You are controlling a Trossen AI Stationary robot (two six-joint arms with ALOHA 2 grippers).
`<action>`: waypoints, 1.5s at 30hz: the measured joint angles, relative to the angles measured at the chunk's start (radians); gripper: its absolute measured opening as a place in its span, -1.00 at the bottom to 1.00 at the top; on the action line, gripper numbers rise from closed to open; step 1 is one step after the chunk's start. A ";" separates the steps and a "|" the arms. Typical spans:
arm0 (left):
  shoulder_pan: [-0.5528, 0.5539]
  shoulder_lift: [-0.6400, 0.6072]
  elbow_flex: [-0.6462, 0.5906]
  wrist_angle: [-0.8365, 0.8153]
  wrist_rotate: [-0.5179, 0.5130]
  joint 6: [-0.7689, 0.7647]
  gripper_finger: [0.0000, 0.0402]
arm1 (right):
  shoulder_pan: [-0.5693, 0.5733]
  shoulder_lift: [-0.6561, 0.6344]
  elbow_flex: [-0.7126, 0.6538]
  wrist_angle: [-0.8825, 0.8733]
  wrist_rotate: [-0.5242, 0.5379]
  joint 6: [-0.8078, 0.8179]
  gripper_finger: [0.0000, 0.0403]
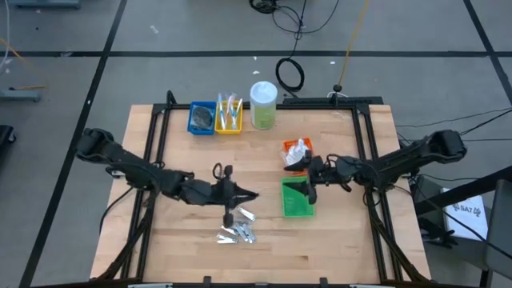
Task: Pick & Place Travel size toiletries
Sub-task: Put the nail cutter into the green bin
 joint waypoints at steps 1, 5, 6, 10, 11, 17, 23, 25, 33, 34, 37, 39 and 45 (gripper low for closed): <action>0.003 0.002 0.000 0.059 0.022 0.060 -0.94 | 0.011 0.034 0.000 0.066 0.000 -0.027 0.34; 0.035 0.015 -0.001 0.233 0.046 0.163 -0.94 | 0.049 0.176 0.001 0.318 0.001 -0.124 0.34; 0.041 0.018 -0.001 0.244 0.042 0.173 -0.94 | 0.056 0.210 0.008 0.370 0.001 -0.146 0.34; 0.078 0.046 -0.001 0.275 0.041 0.185 -0.93 | 0.071 0.318 0.064 0.461 0.002 -0.201 0.34; 0.086 0.049 -0.001 0.276 0.046 0.185 -0.93 | 0.071 0.340 0.086 0.463 0.002 -0.211 0.34; 0.124 0.059 -0.001 0.277 0.083 0.158 -0.94 | 0.069 0.459 0.203 0.459 0.003 -0.228 0.34; 0.126 0.057 -0.001 0.275 0.113 0.149 -0.93 | 0.066 0.487 0.258 0.461 0.003 -0.261 0.31; 0.126 0.057 -0.001 0.276 0.122 0.148 -0.94 | 0.065 0.486 0.266 0.463 0.003 -0.266 0.26; 0.126 0.057 -0.001 0.274 0.124 0.128 -0.90 | 0.045 0.486 0.290 0.416 0.002 -0.259 -0.25; 0.126 0.057 -0.001 0.273 0.124 0.128 -0.90 | 0.045 0.487 0.290 0.413 0.002 -0.259 -0.34; 0.126 0.057 -0.001 0.277 0.122 0.125 -0.91 | 0.045 0.486 0.290 0.416 -0.001 -0.262 -0.63; 0.126 0.057 -0.001 0.279 0.119 0.119 -0.89 | 0.042 0.485 0.290 0.403 -0.001 -0.264 -0.78; 0.125 0.046 0.000 0.298 0.115 0.015 -0.47 | 0.039 0.486 0.290 0.335 0.002 -0.252 -0.78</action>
